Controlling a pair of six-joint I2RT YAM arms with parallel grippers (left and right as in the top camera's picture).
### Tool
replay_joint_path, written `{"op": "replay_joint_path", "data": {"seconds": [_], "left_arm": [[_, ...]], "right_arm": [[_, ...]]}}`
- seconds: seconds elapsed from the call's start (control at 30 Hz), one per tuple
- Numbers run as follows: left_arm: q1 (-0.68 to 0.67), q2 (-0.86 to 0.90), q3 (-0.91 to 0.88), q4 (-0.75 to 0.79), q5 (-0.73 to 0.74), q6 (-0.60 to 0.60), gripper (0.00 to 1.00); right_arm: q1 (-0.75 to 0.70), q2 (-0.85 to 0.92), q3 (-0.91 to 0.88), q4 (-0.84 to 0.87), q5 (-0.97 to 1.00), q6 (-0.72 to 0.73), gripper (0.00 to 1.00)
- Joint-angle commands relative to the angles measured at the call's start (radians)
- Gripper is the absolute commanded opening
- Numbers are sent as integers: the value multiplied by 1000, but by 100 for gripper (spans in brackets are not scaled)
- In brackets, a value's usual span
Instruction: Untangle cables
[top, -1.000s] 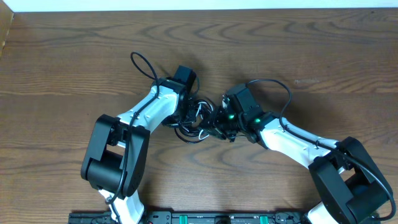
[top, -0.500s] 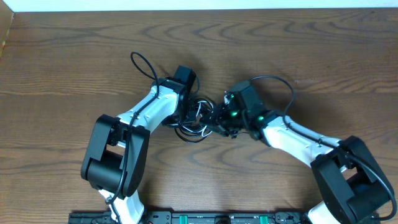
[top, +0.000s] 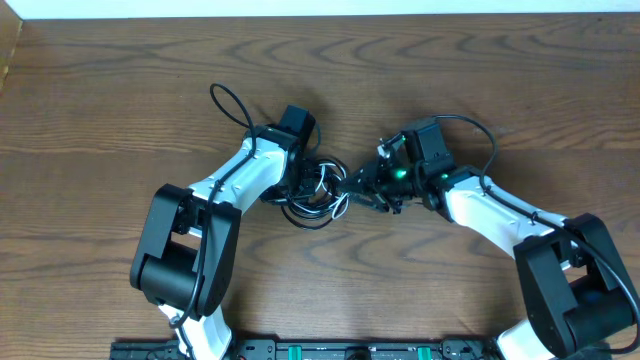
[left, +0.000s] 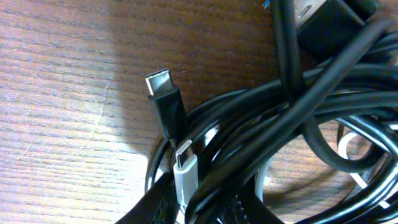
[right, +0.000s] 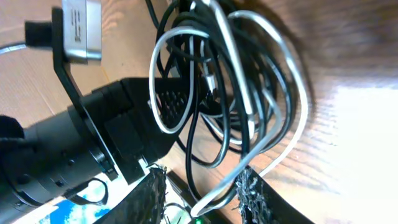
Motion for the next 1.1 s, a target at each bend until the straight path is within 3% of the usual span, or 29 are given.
{"op": "replay_joint_path", "data": {"seconds": [0.0, 0.33, 0.6, 0.7, 0.87, 1.07], "left_arm": [[4, 44, -30, -3, -2, 6, 26], [4, 44, -30, -2, -2, 5, 26], [4, 44, -30, -1, -3, 6, 26], [4, 44, -30, 3, -6, 6, 26], [4, 44, -30, 15, -6, 6, 26], [4, 44, -30, 24, -6, 6, 26]], "right_arm": [[19, -16, 9, 13, -16, 15, 34], [42, -16, 9, 35, 74, 21, 30], [43, -16, 9, 184, 74, 19, 16], [43, -16, 9, 192, 79, -35, 16], [41, -16, 9, 187, 81, -261, 17], [19, -16, 9, 187, 67, -259, 26]]}}
